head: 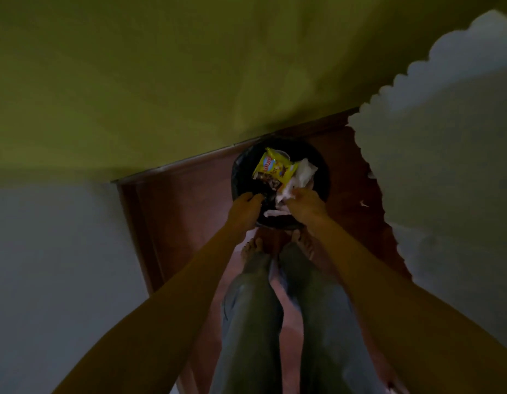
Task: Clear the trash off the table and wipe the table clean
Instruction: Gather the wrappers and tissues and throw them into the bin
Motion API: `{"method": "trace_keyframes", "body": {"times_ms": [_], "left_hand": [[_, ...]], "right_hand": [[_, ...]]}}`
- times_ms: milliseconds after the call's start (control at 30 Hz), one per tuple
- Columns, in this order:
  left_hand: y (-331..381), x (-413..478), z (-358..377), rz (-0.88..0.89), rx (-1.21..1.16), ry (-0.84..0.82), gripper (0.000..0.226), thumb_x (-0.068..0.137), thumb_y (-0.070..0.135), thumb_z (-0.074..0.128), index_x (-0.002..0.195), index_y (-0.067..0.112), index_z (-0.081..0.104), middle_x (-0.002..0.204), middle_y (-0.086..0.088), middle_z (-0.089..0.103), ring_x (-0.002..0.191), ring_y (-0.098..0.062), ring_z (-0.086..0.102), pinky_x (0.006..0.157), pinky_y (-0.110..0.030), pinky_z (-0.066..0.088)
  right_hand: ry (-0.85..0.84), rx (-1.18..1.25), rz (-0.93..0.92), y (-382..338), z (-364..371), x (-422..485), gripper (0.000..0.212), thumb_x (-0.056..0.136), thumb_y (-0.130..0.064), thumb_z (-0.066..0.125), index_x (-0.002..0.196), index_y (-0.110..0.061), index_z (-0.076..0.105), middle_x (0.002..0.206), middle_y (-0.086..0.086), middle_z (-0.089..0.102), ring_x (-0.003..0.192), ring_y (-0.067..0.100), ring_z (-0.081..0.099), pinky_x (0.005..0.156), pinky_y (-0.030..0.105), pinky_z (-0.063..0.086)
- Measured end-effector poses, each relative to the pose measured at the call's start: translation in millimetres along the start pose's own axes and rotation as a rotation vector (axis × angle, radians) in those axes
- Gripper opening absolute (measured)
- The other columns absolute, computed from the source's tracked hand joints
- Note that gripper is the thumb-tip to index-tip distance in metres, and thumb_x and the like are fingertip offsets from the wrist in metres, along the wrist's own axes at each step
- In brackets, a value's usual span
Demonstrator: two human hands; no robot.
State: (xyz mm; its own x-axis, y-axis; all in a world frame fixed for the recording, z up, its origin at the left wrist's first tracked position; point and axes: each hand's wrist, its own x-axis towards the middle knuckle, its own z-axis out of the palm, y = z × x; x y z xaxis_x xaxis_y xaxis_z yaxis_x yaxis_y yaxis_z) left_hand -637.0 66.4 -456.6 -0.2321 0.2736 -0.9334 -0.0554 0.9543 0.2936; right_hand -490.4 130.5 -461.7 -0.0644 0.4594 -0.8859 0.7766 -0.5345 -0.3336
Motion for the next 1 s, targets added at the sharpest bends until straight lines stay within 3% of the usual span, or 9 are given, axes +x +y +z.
{"method": "trace_keyframes", "body": {"times_ms": [100,333,400,467,533,667,767,900,1000], "left_hand": [[15,-37,-1,0.054,0.105,-0.044,0.003,0.093,0.019,0.052,0.093,0.018,0.055,0.092,-0.013,0.053,0.084,-0.024,0.052,0.071,-0.035,0.039],[62,-147,-4,0.252,0.223,-0.097,0.018,0.087,0.018,0.055,0.072,0.028,0.054,0.094,-0.014,0.059,0.086,-0.030,0.058,0.080,-0.046,0.051],[74,-181,-8,0.326,0.283,-0.134,0.010,0.084,0.015,0.053,0.082,0.024,0.056,0.092,-0.010,0.053,0.083,-0.027,0.053,0.073,-0.041,0.043],[82,-214,-11,0.369,0.322,-0.177,0.025,0.092,0.014,0.052,0.113,0.020,0.064,0.102,-0.014,0.054,0.092,-0.031,0.058,0.073,-0.038,0.045],[89,-245,-15,0.383,0.336,-0.179,0.038,0.097,0.016,0.053,0.135,0.016,0.056,0.115,-0.015,0.059,0.103,-0.033,0.062,0.078,-0.043,0.051],[90,-305,-4,0.437,0.353,-0.206,0.042,0.095,0.020,0.058,0.136,0.021,0.056,0.095,-0.004,0.063,0.086,-0.023,0.061,0.082,-0.042,0.052],[84,-346,12,0.516,0.428,-0.248,0.041,0.094,0.018,0.057,0.136,0.019,0.057,0.110,-0.004,0.065,0.094,-0.022,0.063,0.086,-0.040,0.053],[76,-393,48,0.606,0.506,-0.321,0.037,0.096,0.017,0.056,0.133,0.018,0.060,0.102,-0.001,0.064,0.088,-0.020,0.062,0.072,-0.033,0.051],[68,-418,79,0.655,0.587,-0.404,0.036,0.096,0.019,0.056,0.132,0.018,0.060,0.108,-0.003,0.064,0.098,-0.017,0.063,0.078,-0.033,0.053]], "right_hand": [[0.024,0.006,-0.039,-9,-3,-36,0.038,0.099,-0.030,0.056,0.133,-0.016,0.063,0.145,0.013,0.052,0.128,0.034,0.053,0.101,0.035,0.044],[0.130,0.208,-0.085,-30,-35,-156,0.036,0.100,-0.022,0.051,0.133,-0.017,0.065,0.144,0.010,0.056,0.128,0.030,0.055,0.106,0.038,0.045],[0.177,0.262,-0.115,-33,-49,-193,0.034,0.100,-0.019,0.050,0.129,-0.012,0.067,0.132,0.007,0.064,0.115,0.025,0.063,0.094,0.032,0.049],[0.204,0.322,-0.151,-33,-62,-232,0.031,0.100,-0.017,0.050,0.124,-0.009,0.069,0.116,0.005,0.068,0.090,0.018,0.068,0.084,0.034,0.051],[0.266,0.338,-0.190,-30,-70,-262,0.031,0.099,-0.023,0.052,0.124,-0.020,0.070,0.120,0.007,0.070,0.097,0.024,0.067,0.089,0.042,0.055],[0.383,0.472,-0.204,-4,-85,-323,0.028,0.096,-0.031,0.053,0.119,-0.036,0.069,0.109,0.001,0.073,0.098,0.021,0.070,0.088,0.049,0.058],[0.460,0.618,-0.179,19,-88,-373,0.028,0.101,-0.029,0.053,0.125,-0.028,0.067,0.101,-0.007,0.071,0.090,0.014,0.071,0.084,0.042,0.061],[0.531,0.815,-0.133,64,-94,-420,0.023,0.102,-0.025,0.054,0.121,-0.024,0.065,0.103,-0.005,0.070,0.090,0.018,0.072,0.078,0.037,0.060],[0.644,0.929,-0.126,98,-105,-454,0.016,0.100,-0.023,0.057,0.113,-0.026,0.066,0.107,-0.002,0.071,0.087,0.020,0.074,0.079,0.038,0.060]]}}
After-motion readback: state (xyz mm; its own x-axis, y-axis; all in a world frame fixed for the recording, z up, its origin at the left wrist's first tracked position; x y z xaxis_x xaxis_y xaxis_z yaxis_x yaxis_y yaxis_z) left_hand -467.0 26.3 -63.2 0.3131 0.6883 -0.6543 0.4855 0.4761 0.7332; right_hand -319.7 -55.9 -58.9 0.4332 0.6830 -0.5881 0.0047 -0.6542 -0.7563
